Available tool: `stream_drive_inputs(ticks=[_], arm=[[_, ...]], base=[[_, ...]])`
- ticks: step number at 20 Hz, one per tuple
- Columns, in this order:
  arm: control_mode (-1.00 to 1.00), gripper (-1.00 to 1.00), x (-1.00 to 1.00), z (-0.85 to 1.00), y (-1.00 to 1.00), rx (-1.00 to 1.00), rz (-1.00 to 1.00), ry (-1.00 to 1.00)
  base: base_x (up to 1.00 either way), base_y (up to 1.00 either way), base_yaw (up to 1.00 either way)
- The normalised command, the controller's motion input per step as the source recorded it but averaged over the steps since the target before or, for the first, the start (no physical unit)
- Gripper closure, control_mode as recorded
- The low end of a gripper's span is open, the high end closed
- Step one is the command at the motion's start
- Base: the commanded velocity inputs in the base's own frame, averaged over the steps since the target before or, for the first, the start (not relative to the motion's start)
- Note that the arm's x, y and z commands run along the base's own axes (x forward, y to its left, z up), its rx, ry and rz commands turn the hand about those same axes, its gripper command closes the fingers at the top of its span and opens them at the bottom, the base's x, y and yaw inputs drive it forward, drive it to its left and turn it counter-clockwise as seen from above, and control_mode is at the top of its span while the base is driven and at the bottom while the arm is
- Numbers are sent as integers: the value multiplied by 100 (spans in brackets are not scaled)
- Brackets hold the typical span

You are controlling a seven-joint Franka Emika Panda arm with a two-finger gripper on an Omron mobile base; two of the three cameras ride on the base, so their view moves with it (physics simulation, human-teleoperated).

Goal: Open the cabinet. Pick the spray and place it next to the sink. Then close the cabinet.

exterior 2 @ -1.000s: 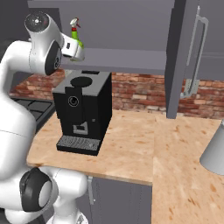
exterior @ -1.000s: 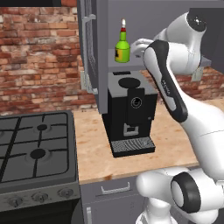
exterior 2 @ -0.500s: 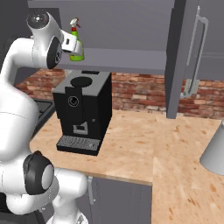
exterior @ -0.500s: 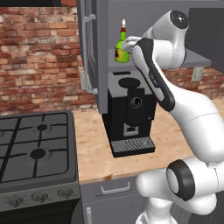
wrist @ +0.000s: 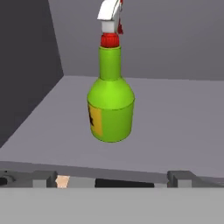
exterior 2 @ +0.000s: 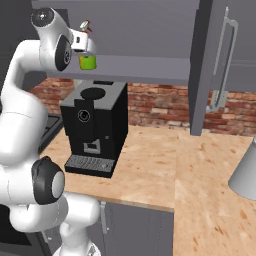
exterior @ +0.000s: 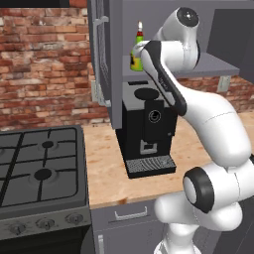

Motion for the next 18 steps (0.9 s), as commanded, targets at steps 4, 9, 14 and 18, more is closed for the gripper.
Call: stream_drive_inputs(ticks=[4, 9, 14, 18], arm=[[-100, -100, 11, 2, 0, -9, 1, 0], [-100, -100, 10, 2, 0, 0, 0, 0], [-100, -100, 20, 0, 0, 6, 0, 0], [-100, -100, 19, 0, 0, 6, 0, 0]], base=[[0, 0, 0], [0, 0, 0], [0, 0, 0], [0, 0, 0]])
